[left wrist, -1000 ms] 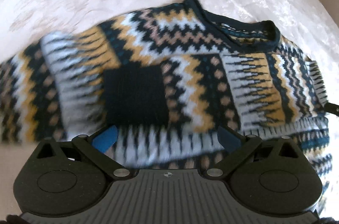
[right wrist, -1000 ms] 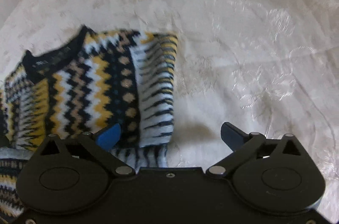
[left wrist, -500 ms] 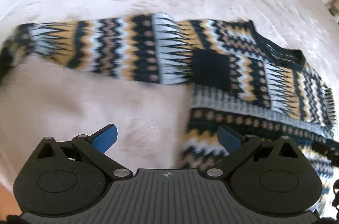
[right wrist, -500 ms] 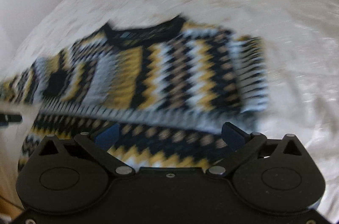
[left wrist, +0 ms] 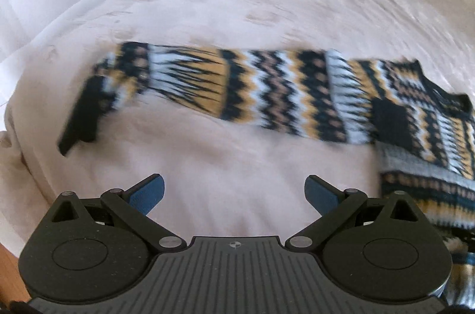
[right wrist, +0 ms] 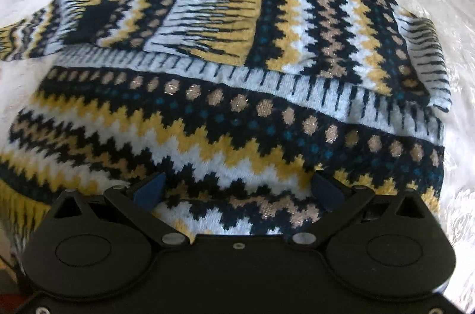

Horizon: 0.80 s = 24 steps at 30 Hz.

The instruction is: Fold small clothes

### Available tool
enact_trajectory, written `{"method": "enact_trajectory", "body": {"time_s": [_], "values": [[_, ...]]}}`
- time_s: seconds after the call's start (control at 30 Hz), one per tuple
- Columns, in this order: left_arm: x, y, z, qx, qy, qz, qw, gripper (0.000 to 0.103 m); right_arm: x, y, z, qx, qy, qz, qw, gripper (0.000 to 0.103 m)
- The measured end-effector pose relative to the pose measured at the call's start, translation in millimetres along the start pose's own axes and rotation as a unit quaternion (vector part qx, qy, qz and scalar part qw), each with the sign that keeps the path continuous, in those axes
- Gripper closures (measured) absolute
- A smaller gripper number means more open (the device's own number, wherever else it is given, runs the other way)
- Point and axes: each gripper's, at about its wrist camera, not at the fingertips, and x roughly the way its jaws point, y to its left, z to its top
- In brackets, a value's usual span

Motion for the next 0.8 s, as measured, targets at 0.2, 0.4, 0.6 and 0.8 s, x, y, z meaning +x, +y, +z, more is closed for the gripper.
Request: {"method": "enact_trajectory", "body": {"time_s": [0.2,0.4,0.6,0.8], "values": [[0,59,16,-0.025,-0.023,0.028,0.999,0.001,11,17,10,0.022,0.017,-0.055,0.998,0.0],[3,99,30,-0.007,-0.038,0.056,0.9977,0.001,15,24,14,0.063,0.022,-0.08,0.995,0.0],[19,140,55,0.009,-0.038,0.07,0.9968,0.001,24,35,29,0.098,0.049,-0.107,0.988,0.0],[32,193,88,-0.048,-0.043,0.099,0.993,0.001,29,44,43,0.138,0.079,-0.132,0.978,0.0]]}}
